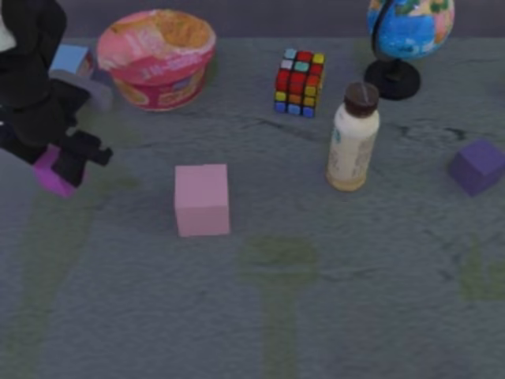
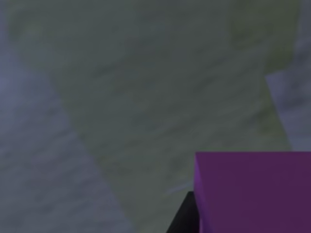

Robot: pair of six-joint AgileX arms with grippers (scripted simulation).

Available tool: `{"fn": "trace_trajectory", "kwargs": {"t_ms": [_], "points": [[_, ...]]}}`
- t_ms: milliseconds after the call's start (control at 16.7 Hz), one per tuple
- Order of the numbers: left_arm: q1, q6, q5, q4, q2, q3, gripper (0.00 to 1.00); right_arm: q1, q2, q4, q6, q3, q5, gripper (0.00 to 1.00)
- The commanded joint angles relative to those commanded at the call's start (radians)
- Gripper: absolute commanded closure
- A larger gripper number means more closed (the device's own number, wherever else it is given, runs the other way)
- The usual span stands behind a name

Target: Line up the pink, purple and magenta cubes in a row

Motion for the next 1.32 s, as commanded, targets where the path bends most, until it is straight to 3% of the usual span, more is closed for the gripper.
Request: {"fn": "trace_trajectory", "kwargs": {"t_ms": [360, 600, 840, 1320], "points": [[-0.005, 0.000, -0.001, -0.019, -0.010, 0.013, 1.00, 0.000, 0.000, 0.000, 0.000, 0.000, 0.000, 0.00], [-0.089, -0.103, -0.004, -0.052, 0.032, 0.082, 1.00, 0.000, 0.000, 0.000, 0.000, 0.000, 0.000, 0.00], [-0.264, -0.370, -0.009, -0.120, 0.108, 0.210, 1.00, 0.000, 0.000, 0.000, 0.000, 0.000, 0.000, 0.00], [-0.701, -1.123, -0.019, -0.270, 0.253, 0.478, 1.00, 0.000, 0.000, 0.000, 0.000, 0.000, 0.000, 0.00]]}}
